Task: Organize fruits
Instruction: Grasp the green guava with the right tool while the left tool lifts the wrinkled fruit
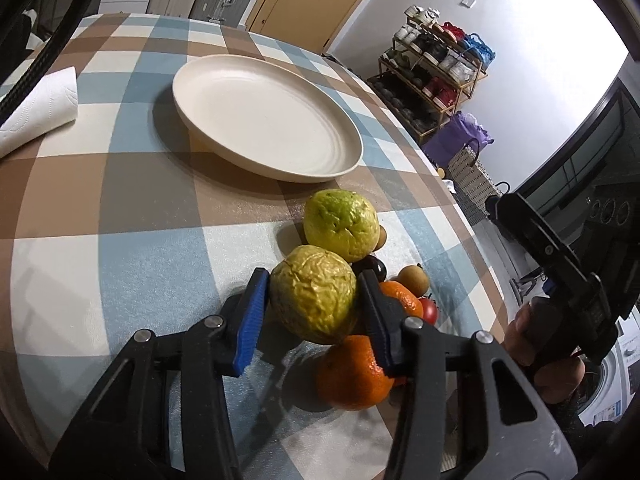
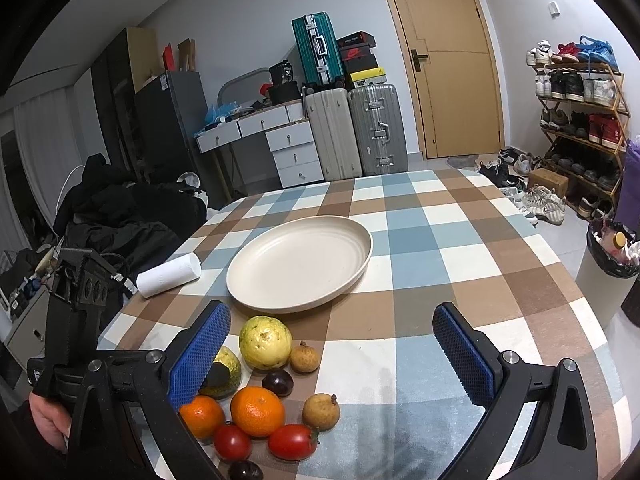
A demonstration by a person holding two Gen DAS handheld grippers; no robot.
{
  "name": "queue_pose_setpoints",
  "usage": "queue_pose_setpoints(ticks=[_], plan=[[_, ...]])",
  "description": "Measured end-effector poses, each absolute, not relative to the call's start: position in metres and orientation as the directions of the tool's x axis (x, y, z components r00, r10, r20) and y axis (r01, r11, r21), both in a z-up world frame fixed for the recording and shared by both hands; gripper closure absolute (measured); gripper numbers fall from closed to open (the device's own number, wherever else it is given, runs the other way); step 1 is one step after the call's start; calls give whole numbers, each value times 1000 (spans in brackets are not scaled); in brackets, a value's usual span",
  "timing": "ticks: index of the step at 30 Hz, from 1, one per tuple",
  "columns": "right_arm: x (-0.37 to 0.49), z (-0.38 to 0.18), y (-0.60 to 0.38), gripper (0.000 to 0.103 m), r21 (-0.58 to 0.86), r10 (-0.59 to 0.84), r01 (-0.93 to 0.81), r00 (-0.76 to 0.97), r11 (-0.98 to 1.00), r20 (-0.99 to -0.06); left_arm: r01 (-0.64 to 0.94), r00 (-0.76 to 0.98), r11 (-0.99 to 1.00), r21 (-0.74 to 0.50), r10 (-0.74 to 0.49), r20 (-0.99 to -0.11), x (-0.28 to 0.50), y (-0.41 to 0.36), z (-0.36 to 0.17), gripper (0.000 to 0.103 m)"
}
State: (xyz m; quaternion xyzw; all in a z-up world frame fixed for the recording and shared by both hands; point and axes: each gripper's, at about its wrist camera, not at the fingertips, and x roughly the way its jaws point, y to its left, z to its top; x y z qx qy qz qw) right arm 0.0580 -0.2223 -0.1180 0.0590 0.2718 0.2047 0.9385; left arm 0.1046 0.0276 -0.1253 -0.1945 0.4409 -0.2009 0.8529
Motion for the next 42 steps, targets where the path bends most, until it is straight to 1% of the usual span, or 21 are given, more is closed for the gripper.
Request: queue_pose_setpoints(ticks=[8, 14, 20, 22, 24, 28, 34, 35, 36, 37, 42], plan=[[67, -120, -210, 0, 222, 454, -399, 721, 890, -523, 159, 572, 835, -527, -513, -640, 100, 48, -111, 60], [81, -131, -183, 0, 202, 490, -472, 633, 858, -600, 132, 610, 846, -516, -480, -631, 100, 73, -98, 60], [97, -147, -156, 2, 192, 512, -532, 556, 824, -655, 101, 634, 857, -506, -447, -630, 98, 94, -92, 60], [101, -152, -146, 4, 168, 502, -549, 542, 819, -674, 90, 642, 861, -501, -435, -632, 97, 98, -92, 60], [103, -156, -137, 10, 140, 489, -566, 530, 812, -693, 83, 644, 865, -495, -426, -636, 96, 100, -93, 60], [104, -163, -123, 17, 86, 460, -594, 513, 800, -725, 74, 648, 875, -479, -407, -644, 96, 101, -93, 60], [106, -171, -117, 33, 65, 431, -598, 494, 799, -755, 69, 657, 886, -458, -386, -648, 93, 98, -89, 60], [107, -172, -116, 38, 59, 426, -598, 494, 799, -758, 66, 658, 887, -456, -382, -648, 93, 99, -87, 60], [107, -172, -116, 46, 52, 421, -599, 494, 799, -761, 65, 659, 888, -455, -380, -649, 94, 99, -88, 60], [107, -172, -114, 51, 48, 417, -600, 493, 798, -763, 64, 660, 889, -453, -378, -650, 94, 99, -87, 60], [108, -172, -116, 53, 48, 415, -603, 487, 796, -768, 67, 665, 894, -443, -371, -649, 93, 96, -82, 60]])
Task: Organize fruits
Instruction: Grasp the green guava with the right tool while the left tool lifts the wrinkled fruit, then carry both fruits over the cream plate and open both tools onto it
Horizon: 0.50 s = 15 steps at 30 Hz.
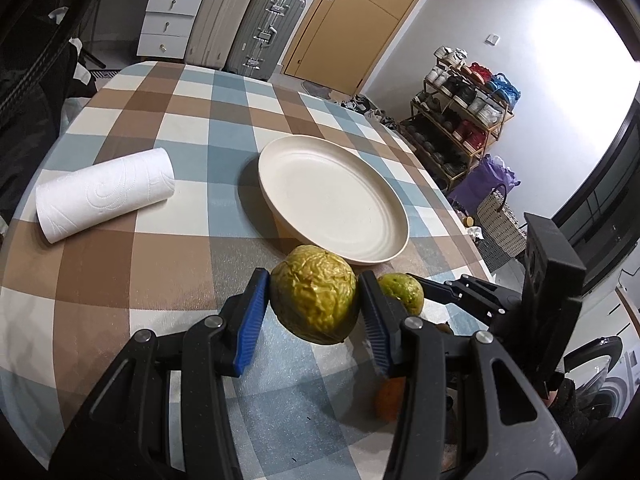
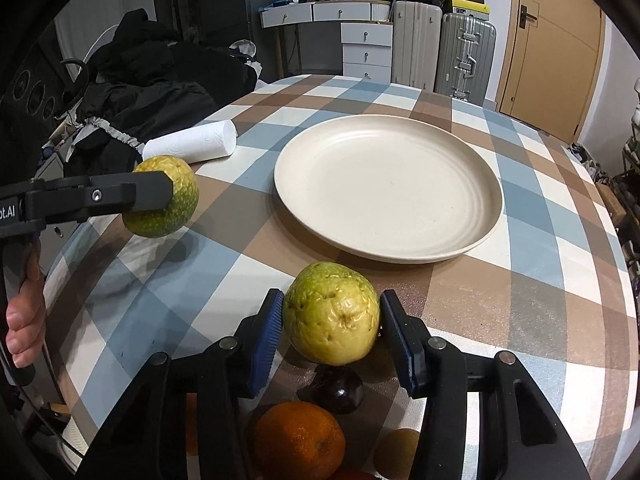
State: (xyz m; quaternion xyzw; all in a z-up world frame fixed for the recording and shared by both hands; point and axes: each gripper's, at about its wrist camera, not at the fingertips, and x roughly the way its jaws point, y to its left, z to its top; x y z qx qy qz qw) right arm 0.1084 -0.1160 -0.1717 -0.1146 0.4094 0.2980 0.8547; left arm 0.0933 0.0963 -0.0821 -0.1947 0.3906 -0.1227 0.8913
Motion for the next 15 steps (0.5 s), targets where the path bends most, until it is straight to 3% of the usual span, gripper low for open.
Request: queue_pose_setpoints(ticks=[6, 15], plan=[[105, -161, -124, 53, 92, 470, -604, 505, 792, -724, 74, 665, 894, -442, -375, -646, 97, 93, -76, 60], [110, -123, -156, 53, 271, 608, -580, 529, 768, -592, 125, 670, 895, -428, -394, -628, 120, 80, -59, 60]])
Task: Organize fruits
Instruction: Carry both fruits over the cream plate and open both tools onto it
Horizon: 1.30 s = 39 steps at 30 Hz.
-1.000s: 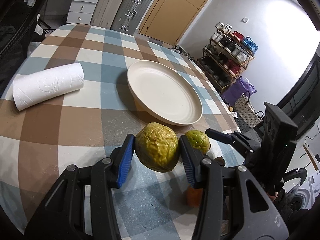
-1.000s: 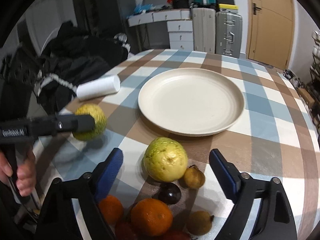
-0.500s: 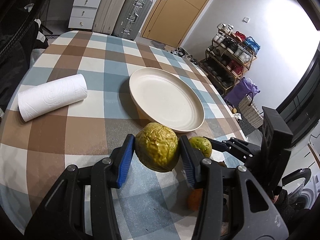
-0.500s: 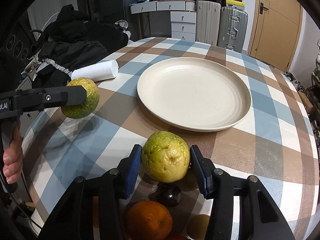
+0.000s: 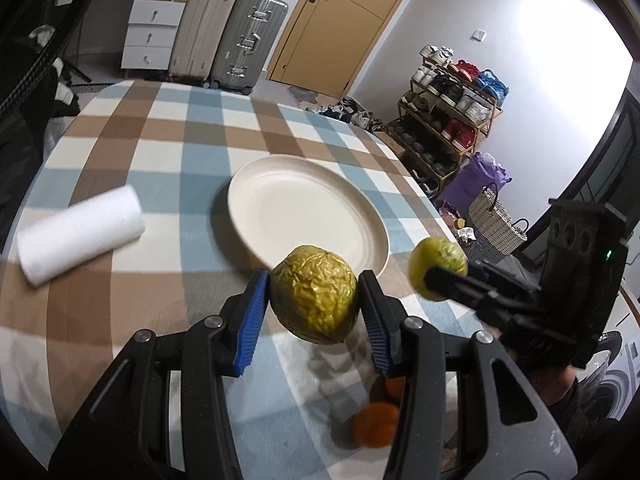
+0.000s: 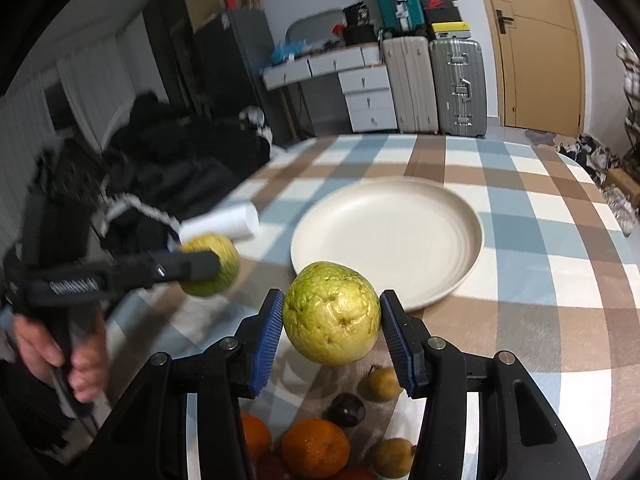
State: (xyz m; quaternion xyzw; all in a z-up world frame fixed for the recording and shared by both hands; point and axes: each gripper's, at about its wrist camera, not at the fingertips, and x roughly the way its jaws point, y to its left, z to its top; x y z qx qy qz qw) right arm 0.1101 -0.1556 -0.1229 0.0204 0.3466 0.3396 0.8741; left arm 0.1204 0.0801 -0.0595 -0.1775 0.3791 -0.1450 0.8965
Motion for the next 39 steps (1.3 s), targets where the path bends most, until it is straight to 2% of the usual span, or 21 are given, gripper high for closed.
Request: queue_pose_setpoints(ticks=[9, 17, 28, 39], plan=[[154, -84, -177, 53, 361, 663, -569, 517, 738, -541, 169, 668, 898, -406, -407, -623, 180, 66, -38, 60], [227, -78, -171, 53, 409, 675, -548, 483, 730, -557, 166, 637, 902, -400, -407, -654, 253, 61, -48, 60], [315, -125, -146, 53, 491, 684, -488, 393, 722, -615, 162, 575, 909, -384, -403, -712, 318, 60, -96, 60], [346, -168, -130, 53, 510, 651, -424, 319, 748, -689, 160, 565, 910, -382, -402, -720, 337, 58, -119, 60]])
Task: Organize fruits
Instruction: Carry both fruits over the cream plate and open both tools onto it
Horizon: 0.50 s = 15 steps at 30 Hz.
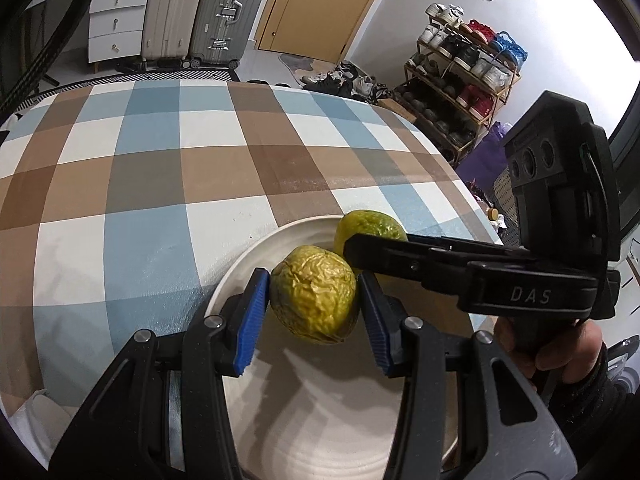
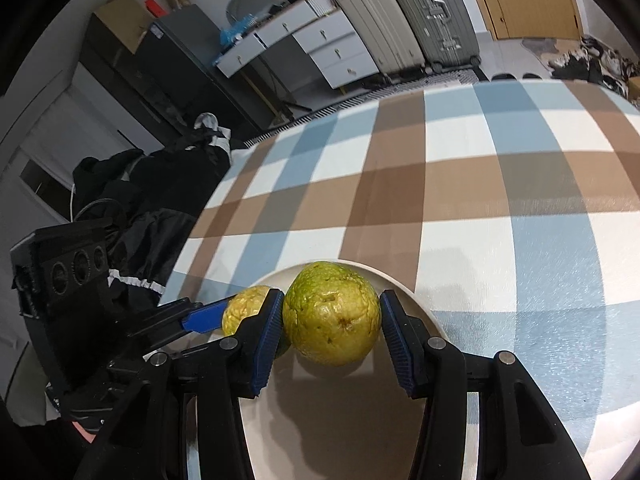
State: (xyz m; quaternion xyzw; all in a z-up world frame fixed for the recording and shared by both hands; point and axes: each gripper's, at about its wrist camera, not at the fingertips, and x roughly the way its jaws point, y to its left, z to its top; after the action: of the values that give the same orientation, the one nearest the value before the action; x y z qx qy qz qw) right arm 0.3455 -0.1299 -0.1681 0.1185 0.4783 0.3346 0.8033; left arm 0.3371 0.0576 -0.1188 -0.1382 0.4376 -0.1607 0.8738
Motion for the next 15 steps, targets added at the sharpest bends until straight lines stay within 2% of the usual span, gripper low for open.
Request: queue_pose_setpoints(ticks=[6, 9, 12, 13, 14, 15], plan=[[350, -174, -130, 52, 534, 654, -391, 315, 750, -688, 161, 583, 913, -375, -395, -710, 335, 58, -115, 59], [348, -169, -131, 50, 535, 657, -392, 329, 748, -678, 141, 583, 919, -368, -378, -720, 333, 59, -111, 55], [341, -157, -134, 50, 523, 659, -411, 353, 747, -664, 135, 601, 920, -367, -371, -708, 324, 61, -101, 44], [338, -152, -136, 50, 523, 661, -413, 362, 746, -657, 134, 610, 923, -362, -365, -704, 320, 61, -96, 36], [335, -148, -138, 48, 524, 664, -414, 372, 744, -649, 128, 620, 927, -353, -353, -700, 316, 61, -91, 32], [329, -142, -143, 41, 524, 666, -416, 388, 744, -638, 123, 629, 930, -348, -344, -697, 312, 61, -87, 30]])
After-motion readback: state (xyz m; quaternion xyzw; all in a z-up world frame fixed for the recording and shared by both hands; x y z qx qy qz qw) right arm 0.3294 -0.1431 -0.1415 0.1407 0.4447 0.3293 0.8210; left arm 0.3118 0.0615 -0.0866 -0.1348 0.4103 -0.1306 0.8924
